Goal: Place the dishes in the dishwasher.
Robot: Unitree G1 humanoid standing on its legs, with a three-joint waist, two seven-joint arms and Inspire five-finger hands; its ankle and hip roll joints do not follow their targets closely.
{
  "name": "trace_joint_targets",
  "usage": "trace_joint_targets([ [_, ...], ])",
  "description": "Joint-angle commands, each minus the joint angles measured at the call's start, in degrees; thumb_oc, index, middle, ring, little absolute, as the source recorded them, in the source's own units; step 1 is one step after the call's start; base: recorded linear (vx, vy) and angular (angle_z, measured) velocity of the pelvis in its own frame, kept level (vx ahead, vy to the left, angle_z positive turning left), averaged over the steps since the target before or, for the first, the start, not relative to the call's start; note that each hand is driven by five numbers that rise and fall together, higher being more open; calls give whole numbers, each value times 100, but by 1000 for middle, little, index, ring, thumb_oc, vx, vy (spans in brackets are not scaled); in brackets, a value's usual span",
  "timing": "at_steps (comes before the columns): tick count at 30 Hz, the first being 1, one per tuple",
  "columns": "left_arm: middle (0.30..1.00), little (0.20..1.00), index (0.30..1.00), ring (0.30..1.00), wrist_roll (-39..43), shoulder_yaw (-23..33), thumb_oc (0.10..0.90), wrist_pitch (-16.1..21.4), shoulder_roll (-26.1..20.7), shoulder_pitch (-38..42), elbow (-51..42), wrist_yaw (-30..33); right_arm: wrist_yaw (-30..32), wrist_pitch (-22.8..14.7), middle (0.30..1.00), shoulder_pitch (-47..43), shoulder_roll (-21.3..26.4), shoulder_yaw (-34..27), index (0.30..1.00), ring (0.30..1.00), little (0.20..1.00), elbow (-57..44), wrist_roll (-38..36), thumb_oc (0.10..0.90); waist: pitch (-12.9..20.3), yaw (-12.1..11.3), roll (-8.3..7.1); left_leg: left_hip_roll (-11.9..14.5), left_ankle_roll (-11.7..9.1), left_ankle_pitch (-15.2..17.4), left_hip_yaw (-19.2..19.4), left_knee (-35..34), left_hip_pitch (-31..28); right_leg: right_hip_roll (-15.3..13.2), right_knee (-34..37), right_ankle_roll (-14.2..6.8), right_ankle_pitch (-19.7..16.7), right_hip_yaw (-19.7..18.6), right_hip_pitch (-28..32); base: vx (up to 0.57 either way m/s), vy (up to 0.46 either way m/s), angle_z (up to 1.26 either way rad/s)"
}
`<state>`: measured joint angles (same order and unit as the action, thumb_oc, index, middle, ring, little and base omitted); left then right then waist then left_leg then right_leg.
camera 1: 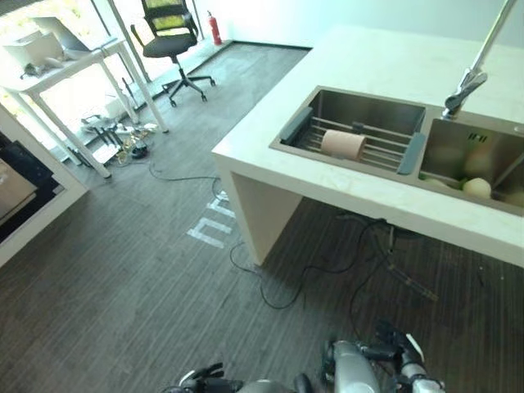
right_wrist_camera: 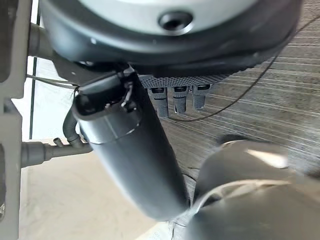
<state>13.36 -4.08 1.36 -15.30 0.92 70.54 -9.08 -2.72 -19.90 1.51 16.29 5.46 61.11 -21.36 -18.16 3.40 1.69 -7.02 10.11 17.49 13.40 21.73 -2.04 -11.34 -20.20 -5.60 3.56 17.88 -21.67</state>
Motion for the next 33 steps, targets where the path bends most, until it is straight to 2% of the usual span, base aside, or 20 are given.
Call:
trace_joint_targets([
  [1,900,900,900,900,179,-56,800,104,185,-287,-92,32,-38,-352,900,-95,421,49,900,900,900,-125,229,800,180,78,252,475,-559,449,-750,-454,-405,510,154,-79,47,-181,1119,515,-474,-49],
  [2,900,900,900,900,111,-55,800,84,240,-308,-91,82,18,-338,900,-146,411,136,900,900,900,-43,295,800,232,80,221,519,-650,435,-710,-454,-604,709,300,92,304,-305,1395,577,-514,-32],
  [3,900,900,900,900,128,-39,800,85,303,-342,-109,142,52,-307,900,-193,426,206,900,900,900,2,293,800,264,29,140,483,-764,264,-717,-454,-768,774,301,193,475,-420,1538,446,-444,-28],
  [4,900,900,900,900,155,-40,800,111,330,-352,-115,167,40,-312,900,-220,445,231,900,900,900,32,276,800,286,-42,21,386,-840,-173,-722,-454,-773,726,301,276,508,-515,1562,326,-376,-24],
  [5,900,900,900,900,171,-35,800,141,360,-379,-121,177,11,-275,900,-222,488,246,900,900,900,16,286,800,265,-90,-36,394,-959,-478,-750,-69,-609,731,301,340,604,-597,1668,169,-248,-28],
  [8,900,900,900,900,72,-44,800,83,370,-388,-165,182,24,-258,900,-187,524,197,900,900,900,44,277,800,236,-132,-87,522,-1087,-818,-682,625,-19,759,301,483,735,-633,1830,139,-175,-47],
  [11,900,900,900,900,54,-40,800,86,417,-425,-136,309,-4,-251,900,-206,523,158,900,900,900,139,142,800,223,-267,-83,276,-1001,-917,-1117,-345,61,940,301,446,867,-997,1987,189,-41,-24],
  [13,900,900,900,900,151,2,800,94,403,-406,-90,365,55,-140,900,-245,540,201,900,900,900,107,239,800,167,-318,50,248,-1104,-833,-1552,-454,645,1147,301,425,934,-1171,2010,85,71,-59],
  [15,900,900,900,900,88,27,800,151,401,-411,1,373,101,-58,900,-270,538,223,900,900,900,159,342,800,108,-403,32,202,-1176,-1068,-1634,-454,1013,1180,301,428,1016,-1318,2103,105,81,-54],
  [17,900,900,900,900,45,31,800,102,397,-369,29,392,160,102,900,-305,520,185,900,900,900,269,374,800,130,-412,16,219,-1064,-900,-1395,-454,1065,1129,301,425,1069,-1262,2123,111,147,-96],
  [21,900,900,900,900,-32,17,800,26,444,-333,73,376,322,420,900,-215,398,67,900,900,900,538,432,800,258,-322,106,307,-963,-556,-1357,-454,852,1073,301,414,1085,-970,2092,123,185,-34],
  [23,900,900,900,900,-6,-30,800,46,445,-317,65,382,363,431,900,-175,338,-57,900,900,900,712,292,800,299,-277,152,347,-913,-437,-1273,-454,747,1038,301,391,1055,-831,2070,101,203,12],
  [25,900,900,900,900,91,-43,800,79,424,-303,93,421,420,401,900,-185,282,-234,900,900,900,878,-57,800,307,-244,247,483,-820,-303,-1125,-454,667,1049,301,369,947,-495,2153,100,207,-11],
  [26,900,900,900,900,147,-15,800,163,364,-317,159,489,266,317,900,-184,264,-421,900,900,900,906,-90,800,247,-236,260,507,-639,-189,-993,-454,575,887,-531,231,738,-233,1894,73,147,-40],
  [27,900,900,900,900,235,-21,800,155,337,-319,178,514,233,271,900,-181,257,-437,900,900,900,910,-73,800,230,-227,255,491,-582,-156,-993,-454,552,812,-749,198,688,-227,1799,41,94,-70],
  [28,900,900,900,900,273,-26,800,148,325,-320,186,525,219,249,900,-180,253,-440,900,900,900,912,-69,800,227,-228,247,479,-560,-143,-991,-454,547,777,-829,184,675,-233,1755,72,-92,-45],
  [29,900,900,900,900,302,37,800,166,276,-320,244,519,182,154,900,-228,239,-439,900,900,900,925,-60,800,190,-238,268,507,-509,-60,-1012,-454,417,451,-426,79,502,-277,1755,109,-232,-44],
  [30,900,900,900,900,364,65,800,230,260,-317,269,501,157,188,900,-276,251,-457,900,900,900,956,-60,800,186,-216,281,580,-546,-7,-1009,-454,340,308,268,6,299,-437,1825,124,-417,-30],
  [31,900,900,900,900,538,102,800,278,235,-317,304,510,98,174,900,-316,236,-491,900,900,900,1036,84,800,207,-202,221,627,-588,61,-957,-454,278,113,301,-102,298,-680,1622,109,-580,-45],
  [33,900,900,900,900,758,251,800,412,248,-365,340,694,-151,127,900,-349,223,-409,900,900,900,1115,588,800,385,-306,61,852,-779,77,-786,-454,285,92,301,-109,628,-615,1645,163,-810,-37],
])
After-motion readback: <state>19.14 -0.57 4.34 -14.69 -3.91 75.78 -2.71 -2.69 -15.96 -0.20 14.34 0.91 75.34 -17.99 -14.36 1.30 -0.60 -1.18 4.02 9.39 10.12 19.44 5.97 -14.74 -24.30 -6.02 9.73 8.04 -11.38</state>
